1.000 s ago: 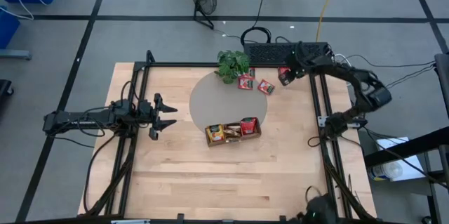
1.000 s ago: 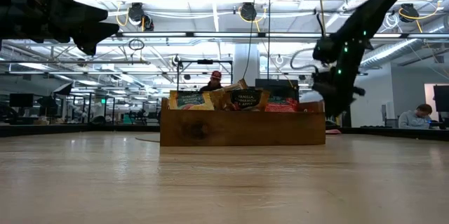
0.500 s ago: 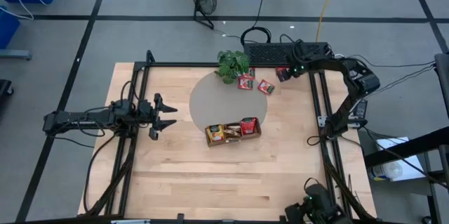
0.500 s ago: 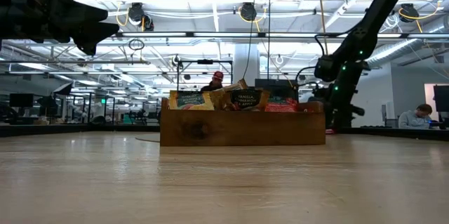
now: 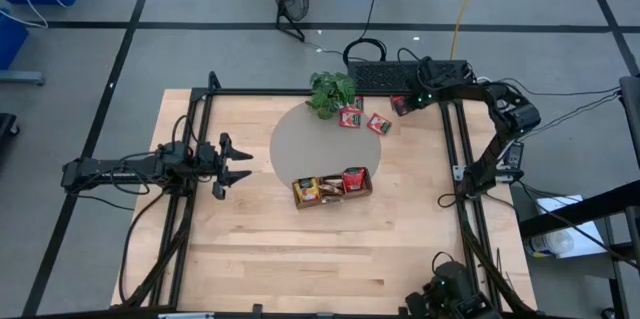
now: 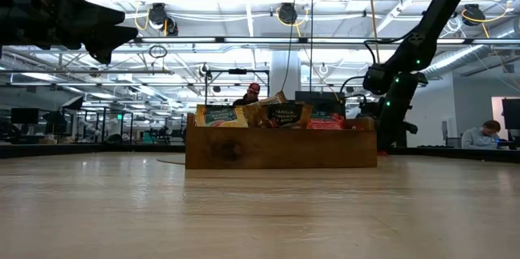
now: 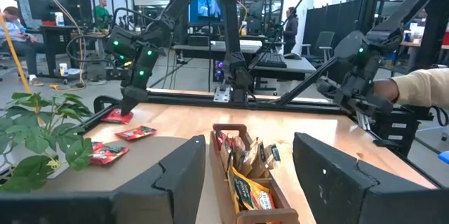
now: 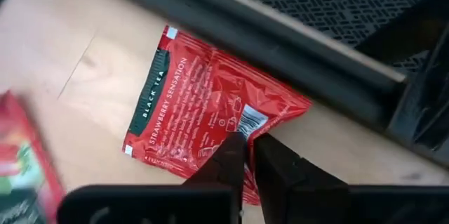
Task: Pick & Place Tea
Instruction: Put the red tea bag into the right slot of the wooden organizer
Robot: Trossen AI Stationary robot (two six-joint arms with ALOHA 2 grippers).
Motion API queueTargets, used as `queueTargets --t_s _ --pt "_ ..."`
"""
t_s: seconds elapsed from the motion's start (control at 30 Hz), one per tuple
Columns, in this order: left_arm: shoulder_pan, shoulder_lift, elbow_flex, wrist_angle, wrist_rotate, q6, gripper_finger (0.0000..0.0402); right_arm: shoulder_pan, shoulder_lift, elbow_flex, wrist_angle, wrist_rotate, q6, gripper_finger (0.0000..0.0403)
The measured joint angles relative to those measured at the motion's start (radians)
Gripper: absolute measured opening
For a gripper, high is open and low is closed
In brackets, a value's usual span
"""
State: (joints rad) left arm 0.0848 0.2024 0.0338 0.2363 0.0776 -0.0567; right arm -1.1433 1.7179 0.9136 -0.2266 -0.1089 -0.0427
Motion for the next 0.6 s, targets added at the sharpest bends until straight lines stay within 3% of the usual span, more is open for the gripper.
queueTargets --t_s 0.23,0.4,0.47,0.6 --pt "0.0 0.0 0.0 0.0 0.0 0.0 0.0214 0.131 -0.186 -0.023 0.001 -0.033 -0.004 0.0005" --pt "0.0 0.0 0.0 0.0 0.0 0.0 0.0214 0.393 -0.438 -0.08 0.004 0.006 -0.019 0.0003" --pt "0.0 0.0 0.0 0.0 0.0 0.0 0.0214 0.558 -0.536 -0.105 0.007 0.102 -0.034 0.0002" --pt "0.0 0.0 0.0 0.0 0.0 0.0 0.0214 0.96 -0.634 -0.122 -0.007 0.408 -0.128 0.0002"
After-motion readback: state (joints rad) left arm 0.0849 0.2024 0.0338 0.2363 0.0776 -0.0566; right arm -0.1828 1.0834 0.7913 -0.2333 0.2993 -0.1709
